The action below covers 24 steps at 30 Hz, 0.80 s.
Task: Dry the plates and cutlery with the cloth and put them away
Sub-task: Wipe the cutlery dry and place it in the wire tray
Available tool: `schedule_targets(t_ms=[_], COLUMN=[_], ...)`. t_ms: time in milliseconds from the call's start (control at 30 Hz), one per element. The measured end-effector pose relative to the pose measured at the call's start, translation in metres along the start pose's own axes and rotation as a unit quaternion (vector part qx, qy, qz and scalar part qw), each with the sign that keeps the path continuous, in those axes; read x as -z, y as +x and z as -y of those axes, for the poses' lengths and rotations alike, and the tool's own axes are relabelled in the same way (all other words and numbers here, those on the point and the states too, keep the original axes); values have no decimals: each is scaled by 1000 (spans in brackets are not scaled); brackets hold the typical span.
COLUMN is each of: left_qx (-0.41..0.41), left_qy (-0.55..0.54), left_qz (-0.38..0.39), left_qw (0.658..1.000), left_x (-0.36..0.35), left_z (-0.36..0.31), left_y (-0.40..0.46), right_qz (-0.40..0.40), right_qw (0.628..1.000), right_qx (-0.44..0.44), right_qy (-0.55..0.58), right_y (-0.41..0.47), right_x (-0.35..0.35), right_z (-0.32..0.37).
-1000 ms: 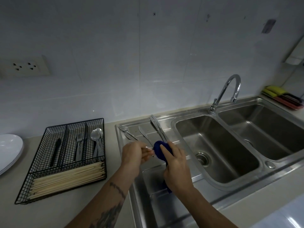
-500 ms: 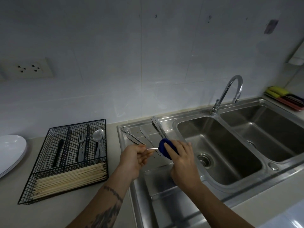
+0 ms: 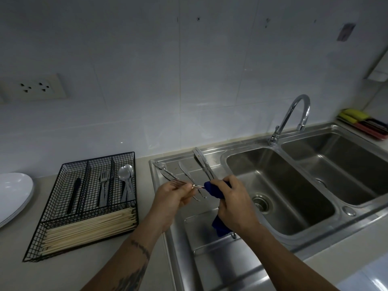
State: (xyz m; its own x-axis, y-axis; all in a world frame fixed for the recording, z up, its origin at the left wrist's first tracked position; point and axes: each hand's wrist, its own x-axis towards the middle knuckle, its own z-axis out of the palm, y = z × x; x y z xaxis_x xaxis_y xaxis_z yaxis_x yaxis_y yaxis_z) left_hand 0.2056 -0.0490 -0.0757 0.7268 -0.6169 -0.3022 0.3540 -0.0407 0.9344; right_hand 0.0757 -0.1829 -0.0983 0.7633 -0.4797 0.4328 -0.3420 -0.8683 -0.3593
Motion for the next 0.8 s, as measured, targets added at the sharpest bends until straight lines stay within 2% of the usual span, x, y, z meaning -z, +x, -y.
schedule_targets(t_ms=[133, 233, 367, 433, 533, 633, 700, 800], left_qx=[4, 30, 56, 63, 67, 74, 74, 46], left_qy=[-32, -77, -110, -122, -140, -171, -201, -228], left_qz=[-67, -95, -115, -119, -119, -123, -147, -229], left_qw=[997, 992, 986, 983, 981, 975, 966, 945], left_x=[-7, -11, 1, 7, 10, 17, 24, 37], left_z=[0, -2, -2, 0, 1, 5, 8, 13], left_y=[2, 4, 10, 9, 7, 7, 8, 7], right_qz=[-26, 4, 52, 53, 46, 71, 91, 91], right_qw=[998, 994, 992, 993, 990, 988, 990, 991], right_qx=[33, 87, 59, 57, 112, 123, 95, 96], right_qy=[-40, -70, -103, -88, -68, -67, -47, -11], right_y=[2, -5, -10, -11, -11, -4, -2, 0], right_x=[-4, -18, -19, -18, -22, -24, -28, -36], right_z=[20, 29, 9, 14, 32, 27, 23, 33])
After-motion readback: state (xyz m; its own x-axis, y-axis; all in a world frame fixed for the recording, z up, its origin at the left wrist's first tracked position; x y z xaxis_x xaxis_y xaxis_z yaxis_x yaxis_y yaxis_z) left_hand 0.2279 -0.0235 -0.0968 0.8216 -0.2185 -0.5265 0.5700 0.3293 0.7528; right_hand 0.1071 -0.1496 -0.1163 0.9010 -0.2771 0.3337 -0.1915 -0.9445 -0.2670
